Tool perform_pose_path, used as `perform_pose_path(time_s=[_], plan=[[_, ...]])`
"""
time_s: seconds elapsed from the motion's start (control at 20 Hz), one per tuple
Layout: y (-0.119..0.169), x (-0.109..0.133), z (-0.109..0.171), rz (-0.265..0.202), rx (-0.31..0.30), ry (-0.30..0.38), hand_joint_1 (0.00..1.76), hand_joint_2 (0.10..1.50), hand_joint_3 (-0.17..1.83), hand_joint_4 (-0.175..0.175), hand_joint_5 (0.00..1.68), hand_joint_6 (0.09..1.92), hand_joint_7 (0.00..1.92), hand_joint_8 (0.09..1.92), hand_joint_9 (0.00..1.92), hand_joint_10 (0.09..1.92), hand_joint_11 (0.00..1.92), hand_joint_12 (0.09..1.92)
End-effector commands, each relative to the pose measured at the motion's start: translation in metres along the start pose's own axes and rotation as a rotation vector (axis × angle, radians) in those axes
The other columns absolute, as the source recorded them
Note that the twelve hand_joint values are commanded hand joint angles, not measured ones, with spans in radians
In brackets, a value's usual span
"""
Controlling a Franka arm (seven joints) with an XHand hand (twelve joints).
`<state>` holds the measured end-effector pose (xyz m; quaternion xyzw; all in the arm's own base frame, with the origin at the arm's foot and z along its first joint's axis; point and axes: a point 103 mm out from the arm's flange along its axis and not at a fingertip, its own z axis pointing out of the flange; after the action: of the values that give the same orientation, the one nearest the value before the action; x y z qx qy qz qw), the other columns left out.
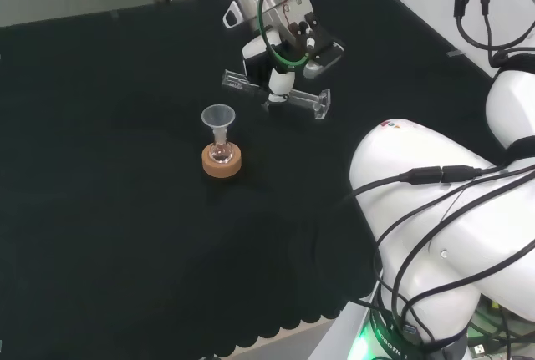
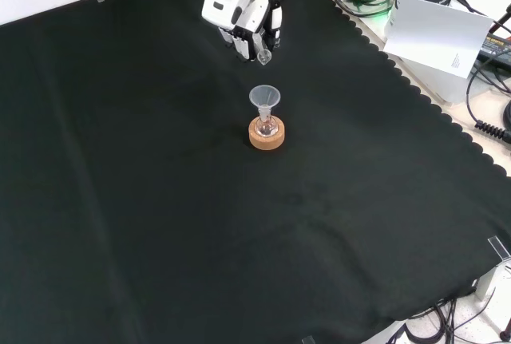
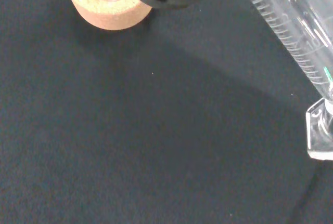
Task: Put the graduated cylinder back on the table.
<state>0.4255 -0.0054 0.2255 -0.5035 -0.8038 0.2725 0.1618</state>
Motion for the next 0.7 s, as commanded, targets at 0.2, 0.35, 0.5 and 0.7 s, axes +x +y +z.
perform_pose_path(time_s=[0.2, 0.35, 0.5, 0.7], plan=[[0.007, -0.019, 0.004, -0.007, -0.117, 0.078, 1.29, 1.02, 0.0, -0.175, 1.17, 0.69, 1.22, 0.65, 1.66, 0.09, 1.23, 0.73], [0.015, -0.023, 0.004, -0.011, -0.16, 0.124, 1.29, 1.02, 0.0, -0.175, 1.16, 0.69, 1.22, 0.66, 1.66, 0.09, 1.23, 0.73], [0.022, -0.026, 0.004, -0.013, -0.187, 0.138, 1.29, 1.02, 0.0, -0.175, 1.16, 0.69, 1.22, 0.66, 1.66, 0.09, 1.23, 0.73], [0.026, -0.034, 0.003, -0.01, -0.245, 0.166, 1.29, 1.02, 0.0, -0.175, 1.16, 0.69, 1.22, 0.66, 1.65, 0.09, 1.23, 0.73]])
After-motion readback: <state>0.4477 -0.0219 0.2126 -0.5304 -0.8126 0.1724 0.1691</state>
